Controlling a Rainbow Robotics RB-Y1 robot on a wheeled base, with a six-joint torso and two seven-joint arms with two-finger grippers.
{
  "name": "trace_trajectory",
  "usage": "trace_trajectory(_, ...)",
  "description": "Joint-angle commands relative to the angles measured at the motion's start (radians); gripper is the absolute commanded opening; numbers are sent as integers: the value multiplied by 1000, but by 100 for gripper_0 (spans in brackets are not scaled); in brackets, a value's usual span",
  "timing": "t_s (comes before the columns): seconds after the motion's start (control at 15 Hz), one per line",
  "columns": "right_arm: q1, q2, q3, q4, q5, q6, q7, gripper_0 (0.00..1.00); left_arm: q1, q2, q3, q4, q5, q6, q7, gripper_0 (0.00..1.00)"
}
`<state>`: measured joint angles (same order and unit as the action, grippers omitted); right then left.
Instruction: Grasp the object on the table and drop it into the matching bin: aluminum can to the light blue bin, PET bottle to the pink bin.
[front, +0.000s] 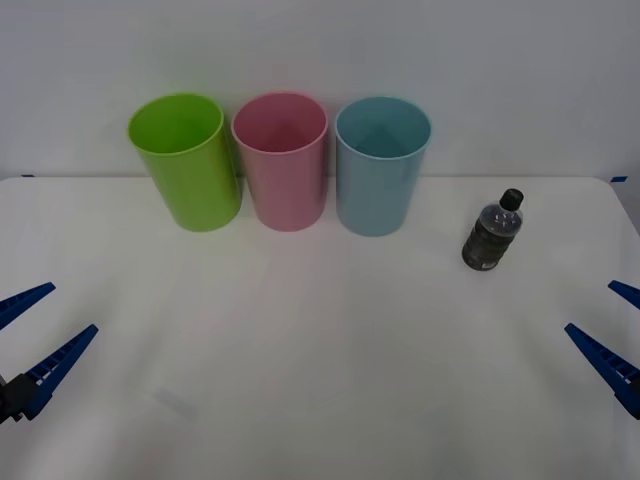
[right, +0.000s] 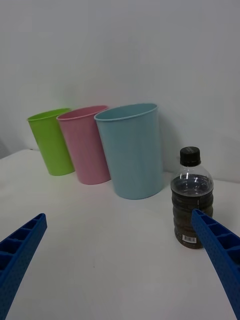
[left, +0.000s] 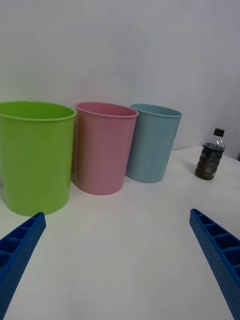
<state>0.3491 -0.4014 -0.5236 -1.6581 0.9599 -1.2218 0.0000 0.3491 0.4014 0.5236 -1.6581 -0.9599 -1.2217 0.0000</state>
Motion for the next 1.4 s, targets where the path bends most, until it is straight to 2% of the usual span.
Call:
trace_trajectory(0.07, 0, 0, 0, 0, 0, 0, 0, 100, 0, 0, 0, 0, 0, 0, 0, 100)
trace_trajectory(0.2, 27, -7, 7, 20, 20, -7, 0, 100, 0, 0, 0, 0, 0, 0, 0, 100)
trace_trajectory(0.67, 38, -56, -13, 32, 10, -4, 26, 100, 0, 0, 0, 0, 0, 0, 0, 100)
trace_trajectory(1.0, 28, -60, -21, 86, 10, 18, 83, 100, 0, 0, 0, 0, 0, 0, 0, 100)
trace_trajectory(1.4, 18, -59, 71, 89, 10, 196, 146, 100, 0, 0, 0, 0, 0, 0, 0, 100)
